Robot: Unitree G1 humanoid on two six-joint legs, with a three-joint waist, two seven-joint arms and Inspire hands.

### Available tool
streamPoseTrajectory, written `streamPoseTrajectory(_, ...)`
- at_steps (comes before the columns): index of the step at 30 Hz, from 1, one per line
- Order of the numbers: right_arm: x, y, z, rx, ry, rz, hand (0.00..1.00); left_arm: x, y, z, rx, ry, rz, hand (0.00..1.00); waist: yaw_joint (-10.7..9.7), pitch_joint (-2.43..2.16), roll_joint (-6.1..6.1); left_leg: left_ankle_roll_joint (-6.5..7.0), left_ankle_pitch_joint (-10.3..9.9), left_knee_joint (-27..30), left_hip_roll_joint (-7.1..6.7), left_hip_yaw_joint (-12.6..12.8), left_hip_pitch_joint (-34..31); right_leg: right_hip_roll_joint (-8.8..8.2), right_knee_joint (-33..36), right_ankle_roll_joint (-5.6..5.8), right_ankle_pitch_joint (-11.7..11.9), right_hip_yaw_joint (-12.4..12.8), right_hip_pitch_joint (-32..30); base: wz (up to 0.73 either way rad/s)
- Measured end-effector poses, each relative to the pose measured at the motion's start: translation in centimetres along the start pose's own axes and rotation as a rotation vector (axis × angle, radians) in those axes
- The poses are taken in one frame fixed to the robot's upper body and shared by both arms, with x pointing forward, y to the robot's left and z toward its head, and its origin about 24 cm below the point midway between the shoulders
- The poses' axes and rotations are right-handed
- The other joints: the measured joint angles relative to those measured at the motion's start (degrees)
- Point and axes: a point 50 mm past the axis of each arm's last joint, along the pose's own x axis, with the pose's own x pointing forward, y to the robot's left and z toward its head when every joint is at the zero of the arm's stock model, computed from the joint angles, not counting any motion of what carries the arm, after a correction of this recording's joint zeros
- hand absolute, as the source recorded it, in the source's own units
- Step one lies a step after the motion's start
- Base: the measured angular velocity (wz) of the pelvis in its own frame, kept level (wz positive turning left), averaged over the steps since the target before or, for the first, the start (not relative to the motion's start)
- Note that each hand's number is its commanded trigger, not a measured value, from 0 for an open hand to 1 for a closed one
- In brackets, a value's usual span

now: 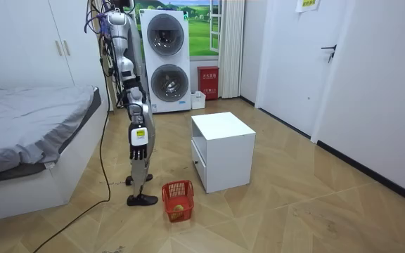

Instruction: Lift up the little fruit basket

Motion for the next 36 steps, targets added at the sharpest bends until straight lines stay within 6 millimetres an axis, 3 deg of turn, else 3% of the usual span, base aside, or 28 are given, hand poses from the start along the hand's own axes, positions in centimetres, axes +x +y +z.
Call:
streamPoseTrajectory(12, 0.02, 0.06, -0.09, -0.001, -0.009, -0.015, 0.0, -0.08, 0.21, 0.46, 0.013, -0.021, 0.008, 0.0, 0.9, -0.21, 0.66, 0.0, 0.0, 0.2, 0.05, 0.0, 0.0, 0.01, 0.1, -0.01, 0.0, 0.1, 0.0, 0.0)
streamPoseTrajectory(22, 0.0, -0.09, -0.02, -0.001, -0.017, -0.02, 0.0, -0.12, 0.3, 0.89, 0.016, -0.049, 0.013, 0.0, 0.6, 0.13, 1.24, 0.0, 0.0, 0.2, 0.1, 0.0, 0.0, 0.05, 0.3, -0.11, 0.1, 0.1, 0.0, 0.0)
streamPoseTrajectory(36, 0.08, 0.16, -0.54, -0.004, -0.028, -0.031, 0.0, -0.09, 0.11, 0.62, 0.014, -0.05, 0.011, 0.0, 0.6, 0.1, 1.17, 0.0, 0.0, 0.2, 0.09, 0.0, 0.0, 0.04, 0.3, -0.11, 0.1, 0.2, 0.0, 0.0)
